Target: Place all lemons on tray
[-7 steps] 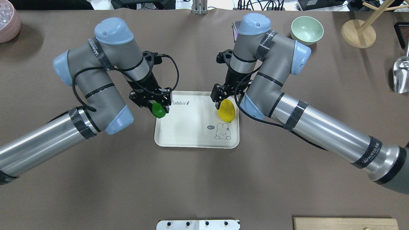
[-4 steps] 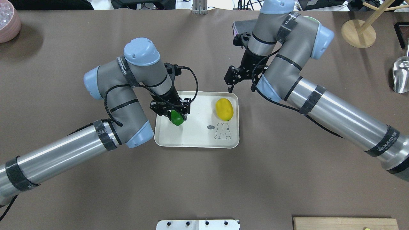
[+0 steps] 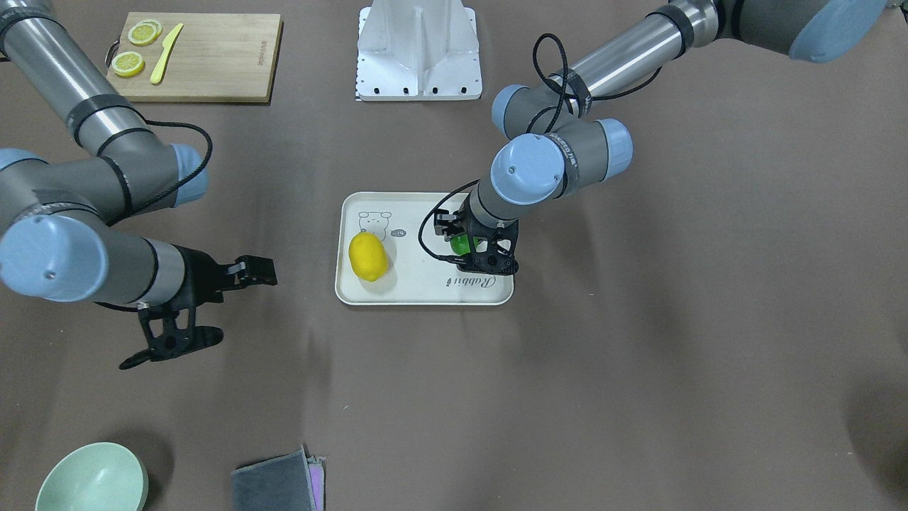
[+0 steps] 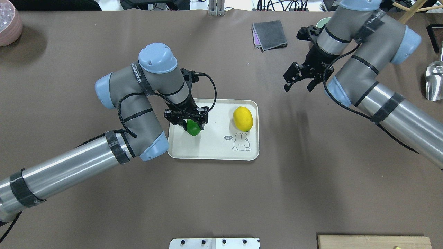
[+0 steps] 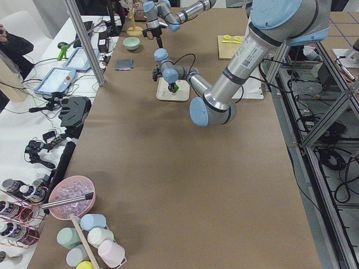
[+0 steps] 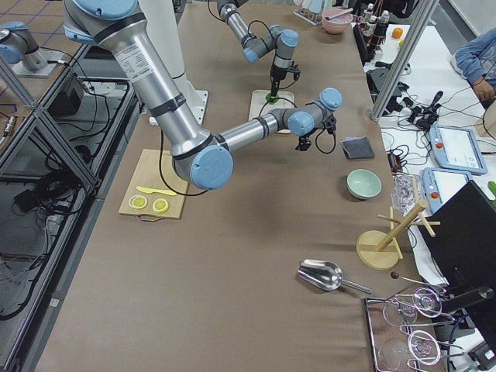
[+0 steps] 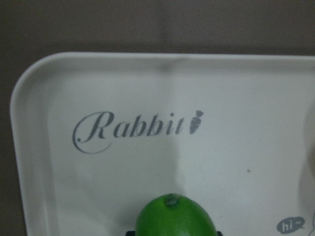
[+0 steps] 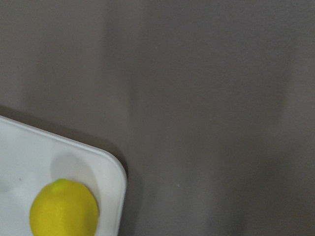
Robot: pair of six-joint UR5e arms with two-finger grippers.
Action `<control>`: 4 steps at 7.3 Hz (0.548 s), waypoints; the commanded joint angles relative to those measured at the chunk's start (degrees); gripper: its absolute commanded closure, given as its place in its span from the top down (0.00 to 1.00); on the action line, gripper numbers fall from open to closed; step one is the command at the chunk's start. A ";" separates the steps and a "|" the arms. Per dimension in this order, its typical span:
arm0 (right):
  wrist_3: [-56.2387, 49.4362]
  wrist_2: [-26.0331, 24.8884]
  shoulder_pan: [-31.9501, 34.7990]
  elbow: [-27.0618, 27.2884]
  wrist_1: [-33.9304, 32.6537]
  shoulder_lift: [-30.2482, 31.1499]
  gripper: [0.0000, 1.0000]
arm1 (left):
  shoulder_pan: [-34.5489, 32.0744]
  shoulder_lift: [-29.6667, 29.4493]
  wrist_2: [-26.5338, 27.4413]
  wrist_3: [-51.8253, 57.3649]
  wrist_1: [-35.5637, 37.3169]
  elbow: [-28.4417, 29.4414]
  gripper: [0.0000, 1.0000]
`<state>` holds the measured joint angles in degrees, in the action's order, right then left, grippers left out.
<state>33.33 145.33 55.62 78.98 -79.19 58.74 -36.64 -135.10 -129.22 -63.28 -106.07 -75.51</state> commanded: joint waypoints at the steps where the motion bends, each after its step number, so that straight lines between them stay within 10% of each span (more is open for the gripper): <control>1: -6.83 -0.13 4.04 7.38 1.05 10.04 1.00 | -2.28 1.76 0.19 0.26 1.73 -1.57 0.98; 4: -8.46 -4.26 8.09 21.42 -0.09 25.22 1.00 | -11.49 7.21 0.37 6.54 12.24 -7.36 0.98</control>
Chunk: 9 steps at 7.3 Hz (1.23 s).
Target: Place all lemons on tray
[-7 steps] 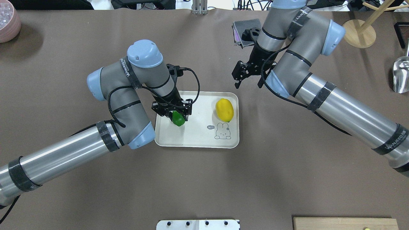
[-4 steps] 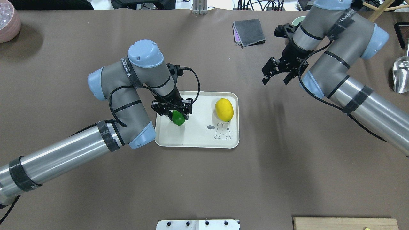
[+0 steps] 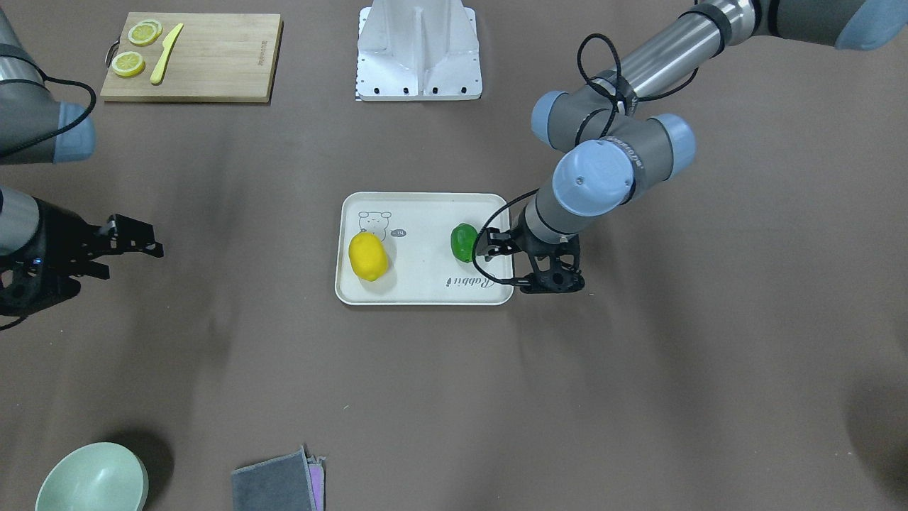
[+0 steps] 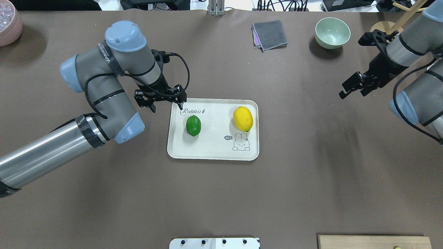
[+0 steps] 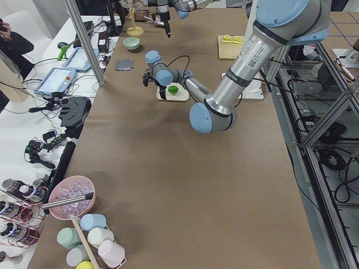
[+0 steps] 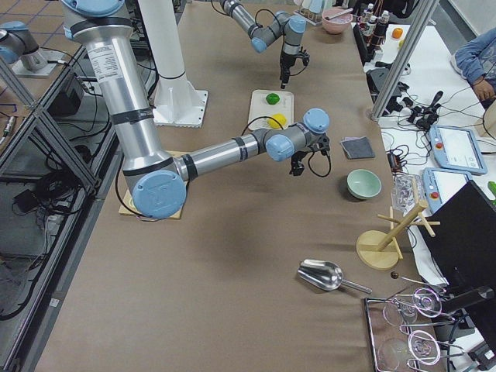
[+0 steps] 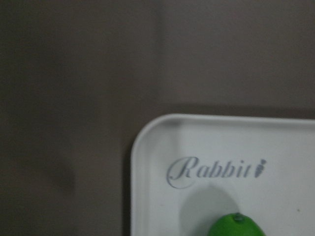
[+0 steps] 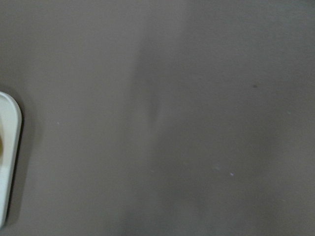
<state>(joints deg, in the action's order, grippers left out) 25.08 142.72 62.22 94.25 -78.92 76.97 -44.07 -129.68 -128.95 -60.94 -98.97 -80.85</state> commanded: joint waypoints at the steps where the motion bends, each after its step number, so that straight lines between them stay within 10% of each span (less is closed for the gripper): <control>1: -0.38 -2.88 2.80 8.47 -0.36 10.79 1.00 | -8.18 2.06 3.06 10.16 11.98 -3.25 0.98; 4: -1.35 -4.63 10.26 8.32 -1.84 15.56 1.00 | -19.51 15.20 3.97 27.05 15.83 -13.53 0.98; 9: -12.92 -7.99 21.35 10.00 -15.90 15.66 1.00 | -35.79 31.49 3.53 49.92 15.21 -14.77 0.98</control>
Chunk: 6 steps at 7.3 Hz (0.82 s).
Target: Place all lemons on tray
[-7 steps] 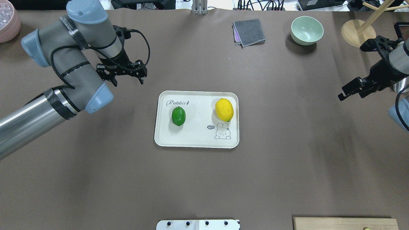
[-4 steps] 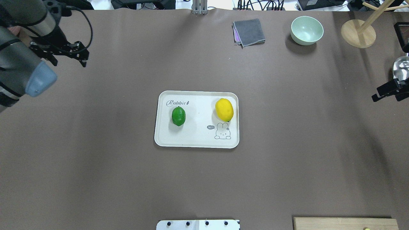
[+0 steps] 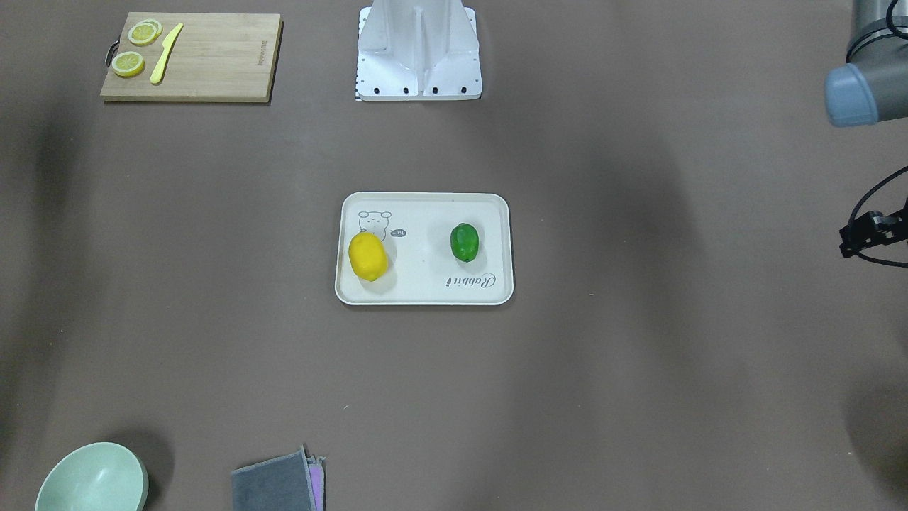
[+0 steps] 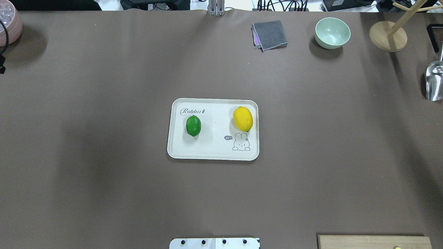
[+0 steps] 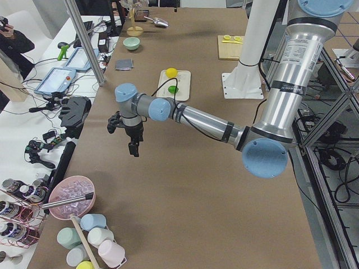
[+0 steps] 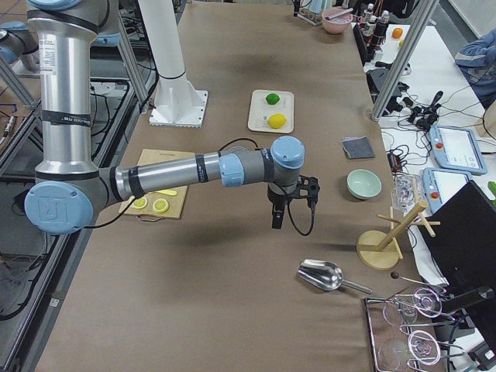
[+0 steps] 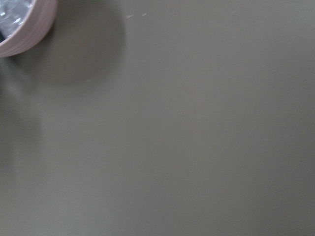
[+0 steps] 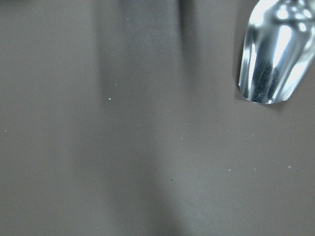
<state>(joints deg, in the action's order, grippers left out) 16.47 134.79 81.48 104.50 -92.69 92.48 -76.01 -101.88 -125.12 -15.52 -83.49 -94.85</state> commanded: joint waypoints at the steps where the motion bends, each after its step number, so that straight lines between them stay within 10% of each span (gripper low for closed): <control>1: -5.22 -0.32 2.89 -0.43 -2.23 0.51 1.00 | -4.93 6.05 -0.56 5.15 -0.36 -1.73 0.98; 6: -8.21 -0.32 5.97 -1.58 -4.60 1.66 1.00 | -14.52 10.91 -1.34 24.93 -0.54 -0.77 0.98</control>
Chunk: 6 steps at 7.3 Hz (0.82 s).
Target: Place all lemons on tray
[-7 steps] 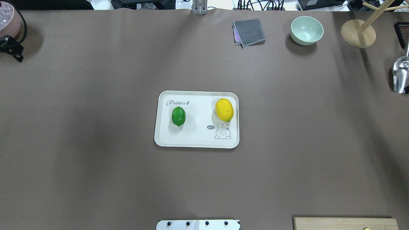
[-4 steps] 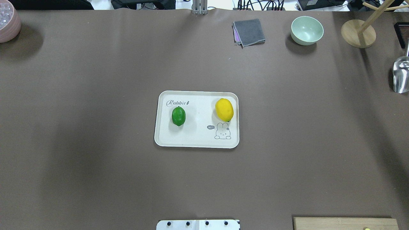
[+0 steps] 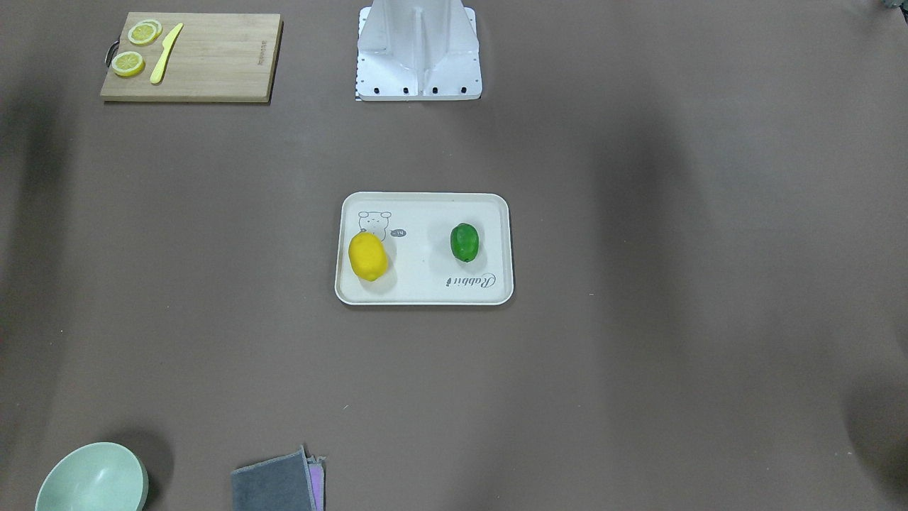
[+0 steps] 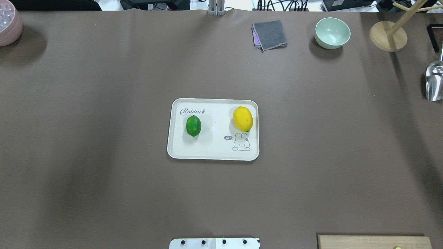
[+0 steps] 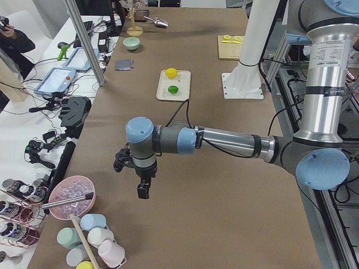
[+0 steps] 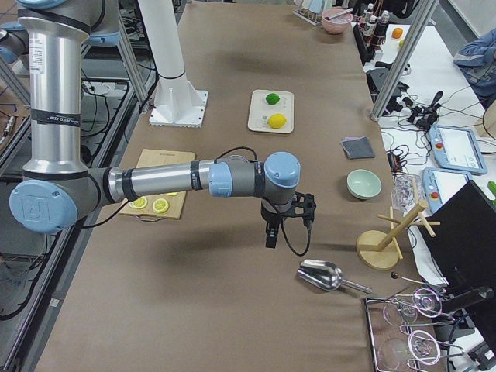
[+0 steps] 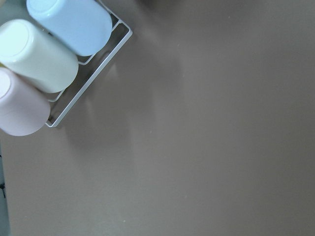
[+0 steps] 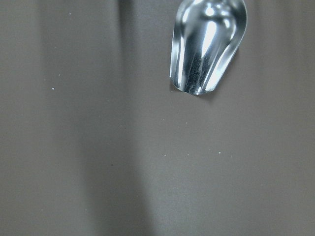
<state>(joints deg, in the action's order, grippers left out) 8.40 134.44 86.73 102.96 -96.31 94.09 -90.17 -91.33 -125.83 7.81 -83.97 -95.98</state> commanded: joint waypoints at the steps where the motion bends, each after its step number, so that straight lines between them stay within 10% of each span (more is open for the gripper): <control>1: -0.14 0.03 0.80 -0.04 -0.98 0.04 1.00 | -0.27 0.36 -4.65 1.51 -0.06 0.79 0.98; 6: -0.14 0.20 1.07 0.22 -0.98 0.21 1.00 | -0.09 0.27 -7.32 -4.30 -10.24 4.58 0.98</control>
